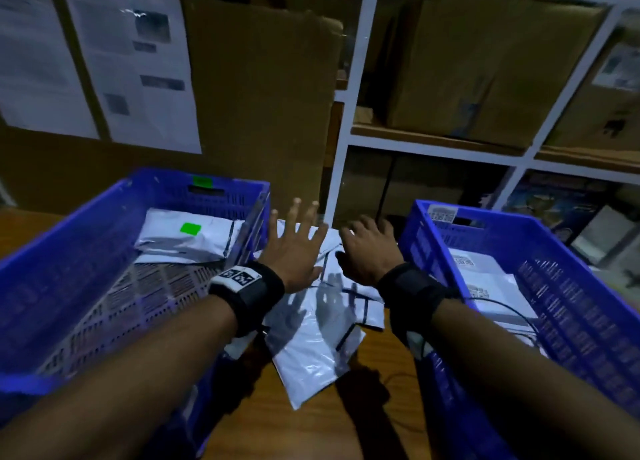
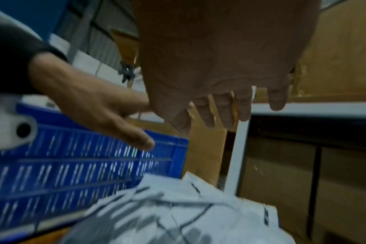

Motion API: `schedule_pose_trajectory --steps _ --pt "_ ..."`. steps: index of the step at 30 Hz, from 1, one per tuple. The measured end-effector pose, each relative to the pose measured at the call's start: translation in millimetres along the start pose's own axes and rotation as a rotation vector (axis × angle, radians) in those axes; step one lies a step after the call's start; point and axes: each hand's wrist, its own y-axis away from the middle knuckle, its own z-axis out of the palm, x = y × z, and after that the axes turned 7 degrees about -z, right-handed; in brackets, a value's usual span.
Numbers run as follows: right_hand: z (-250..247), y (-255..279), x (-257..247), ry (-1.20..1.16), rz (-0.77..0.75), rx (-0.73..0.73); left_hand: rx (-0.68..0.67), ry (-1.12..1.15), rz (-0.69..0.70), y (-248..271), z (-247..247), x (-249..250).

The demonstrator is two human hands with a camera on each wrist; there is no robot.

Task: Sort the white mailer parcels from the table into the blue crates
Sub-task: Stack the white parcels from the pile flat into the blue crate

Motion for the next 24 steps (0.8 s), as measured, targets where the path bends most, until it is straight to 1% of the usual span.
schedule_pose_trajectory --steps 4,7,11,16,20,22,24 --pt "49 4 -8 0.003 0.052 -0.096 -0.034 0.027 0.019 -1 14 -5" --pt "72 -1 -17 -0.01 0.05 -0.108 -0.068 0.046 0.029 -1 19 -5" --pt "88 -26 -29 -0.044 0.036 -0.069 -0.072 0.089 -0.006 -1 27 -2" --pt "104 -64 -44 -0.052 0.009 -0.107 -0.059 0.092 -0.039 -4 25 -5" --pt "112 -80 -43 -0.097 -0.006 -0.109 -0.062 0.112 -0.049 -8 25 -5" --pt "112 -84 -37 -0.117 -0.029 -0.073 -0.051 0.114 -0.054 -8 24 -6" --pt "106 -81 -29 -0.103 -0.065 0.025 -0.018 0.112 -0.066 -10 24 -7"
